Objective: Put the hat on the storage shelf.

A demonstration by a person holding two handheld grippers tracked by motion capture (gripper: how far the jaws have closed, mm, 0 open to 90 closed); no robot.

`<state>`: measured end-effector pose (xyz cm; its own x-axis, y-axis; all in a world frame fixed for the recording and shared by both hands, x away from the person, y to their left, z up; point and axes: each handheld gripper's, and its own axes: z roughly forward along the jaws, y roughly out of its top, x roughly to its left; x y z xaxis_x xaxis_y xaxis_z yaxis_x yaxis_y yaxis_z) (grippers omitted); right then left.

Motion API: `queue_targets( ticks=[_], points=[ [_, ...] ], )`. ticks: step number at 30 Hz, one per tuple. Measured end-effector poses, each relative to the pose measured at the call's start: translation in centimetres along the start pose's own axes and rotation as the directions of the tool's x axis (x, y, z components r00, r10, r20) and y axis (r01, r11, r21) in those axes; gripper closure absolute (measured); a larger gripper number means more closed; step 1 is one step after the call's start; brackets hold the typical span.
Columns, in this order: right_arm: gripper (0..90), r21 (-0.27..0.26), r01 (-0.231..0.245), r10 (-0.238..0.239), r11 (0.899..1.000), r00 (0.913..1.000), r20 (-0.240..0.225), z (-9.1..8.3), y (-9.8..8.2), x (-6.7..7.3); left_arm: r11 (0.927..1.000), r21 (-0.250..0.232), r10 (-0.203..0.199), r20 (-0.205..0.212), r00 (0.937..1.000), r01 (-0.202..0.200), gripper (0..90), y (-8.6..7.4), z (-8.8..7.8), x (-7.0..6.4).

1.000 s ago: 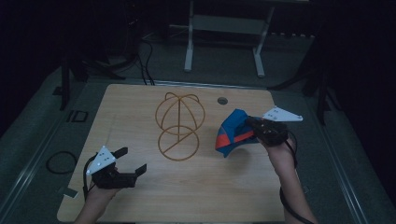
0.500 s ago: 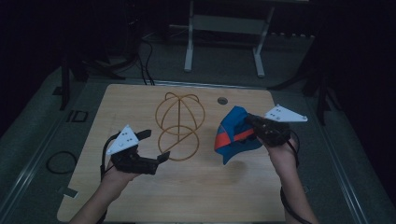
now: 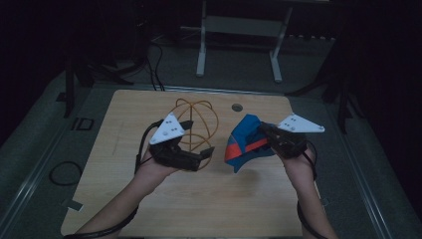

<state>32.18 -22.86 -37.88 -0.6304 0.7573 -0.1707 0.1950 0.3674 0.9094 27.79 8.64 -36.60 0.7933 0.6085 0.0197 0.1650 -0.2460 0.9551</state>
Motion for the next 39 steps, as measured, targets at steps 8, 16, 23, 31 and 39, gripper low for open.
queue_targets(
  ticks=[8, 16, 23, 31, 39],
  points=[
    [87.6, -0.014, 0.024, -0.025, 1.000, 0.9996, -0.016, -0.4, 0.5, 0.8, 0.9994, 0.025, 0.021, 0.068, 0.9975, -0.023, 12.1, 2.1, 4.3, -0.9],
    [87.6, -0.026, 0.042, -0.043, 0.999, 0.9984, -0.037, -0.8, 0.8, 1.4, 0.9906, 0.122, 0.055, 0.064, 0.9965, -0.062, 26.2, 3.5, 8.0, -2.1],
    [87.6, -0.034, 0.047, -0.049, 0.998, 0.9979, -0.042, -1.3, 0.8, 1.6, 0.9804, 0.191, 0.037, 0.061, 0.9974, -0.048, 52.4, 3.9, 9.5, -2.3],
    [87.5, -0.035, 0.041, -0.042, 0.999, 0.9985, -0.034, -1.6, 0.4, 1.5, 0.9584, 0.272, 0.062, 0.100, 0.9931, -0.087, 87.1, 3.9, 10.9, -2.4],
    [87.2, -0.050, 0.000, -0.002, 0.999, 0.9996, -0.028, -2.1, -0.3, 1.6, 0.9363, 0.290, 0.201, 0.018, 0.9793, -0.198, 88.8, 4.6, 11.6, -3.2]
  ],
)
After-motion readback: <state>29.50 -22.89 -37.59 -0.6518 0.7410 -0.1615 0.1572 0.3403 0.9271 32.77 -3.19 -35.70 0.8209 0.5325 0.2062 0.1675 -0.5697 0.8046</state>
